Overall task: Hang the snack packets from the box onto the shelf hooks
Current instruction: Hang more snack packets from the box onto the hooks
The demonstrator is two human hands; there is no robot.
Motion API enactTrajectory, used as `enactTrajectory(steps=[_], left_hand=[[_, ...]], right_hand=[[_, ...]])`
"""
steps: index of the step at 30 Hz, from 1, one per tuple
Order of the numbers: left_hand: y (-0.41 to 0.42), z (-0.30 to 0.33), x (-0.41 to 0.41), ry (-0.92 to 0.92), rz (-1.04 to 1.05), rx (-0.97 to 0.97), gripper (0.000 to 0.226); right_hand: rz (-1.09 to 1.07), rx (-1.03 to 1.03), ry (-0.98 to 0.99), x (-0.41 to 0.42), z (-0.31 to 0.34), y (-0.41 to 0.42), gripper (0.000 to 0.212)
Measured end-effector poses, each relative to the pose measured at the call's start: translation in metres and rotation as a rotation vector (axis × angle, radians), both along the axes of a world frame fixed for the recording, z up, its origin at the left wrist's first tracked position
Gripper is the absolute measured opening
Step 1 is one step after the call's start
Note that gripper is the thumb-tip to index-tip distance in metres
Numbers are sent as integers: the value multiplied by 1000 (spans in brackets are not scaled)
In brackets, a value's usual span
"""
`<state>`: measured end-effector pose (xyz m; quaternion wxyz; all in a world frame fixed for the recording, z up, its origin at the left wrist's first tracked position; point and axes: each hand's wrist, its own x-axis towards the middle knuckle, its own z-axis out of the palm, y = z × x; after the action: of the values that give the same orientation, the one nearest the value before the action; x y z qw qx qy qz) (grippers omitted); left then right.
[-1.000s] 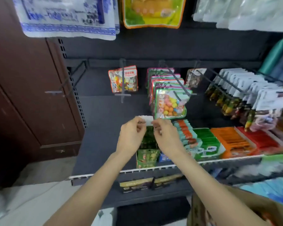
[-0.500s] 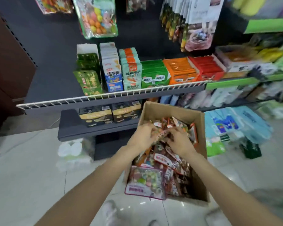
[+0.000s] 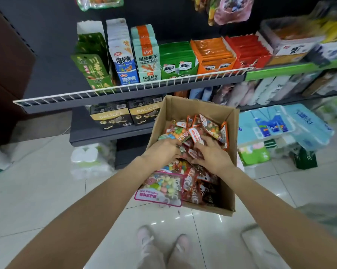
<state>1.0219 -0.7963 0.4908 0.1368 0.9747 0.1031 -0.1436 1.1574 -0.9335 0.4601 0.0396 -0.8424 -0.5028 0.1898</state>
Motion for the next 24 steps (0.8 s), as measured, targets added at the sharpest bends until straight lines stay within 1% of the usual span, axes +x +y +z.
enactTrajectory(steps=[4,6,8,10,11,12,13,15,18,21,24], left_hand=[[3,11,-10,-139,89,-114,30],[6,18,-18,-184,152,-166,27],[10,27,-24,-277,255,-214,25],[15,40,-26,-371,366,-276,25],[17,46,-27,-402,422,-315,23],[20,52,-27,-432,472,-349,20],[23,56,-27,-463,513,-364,17],[26,65,-29,-529,581,-323,12],[29,81,-29,-643,691,-215,13],[30,104,-28,-746,773,-156,17],[36,126,-28,-796,826,-162,20]], right_hand=[[-14,-32,-113,-4,12,7,34],[18,-37,-126,-5,13,12,30],[-56,2,6,-1,13,14,28],[-122,113,150,6,15,13,26],[-126,189,195,12,18,13,21],[-150,233,252,17,23,13,14],[-166,254,276,22,31,11,11],[-194,294,336,27,55,8,16],[-206,408,354,32,87,12,26],[-204,527,376,27,121,25,23],[-223,681,429,16,155,44,27]])
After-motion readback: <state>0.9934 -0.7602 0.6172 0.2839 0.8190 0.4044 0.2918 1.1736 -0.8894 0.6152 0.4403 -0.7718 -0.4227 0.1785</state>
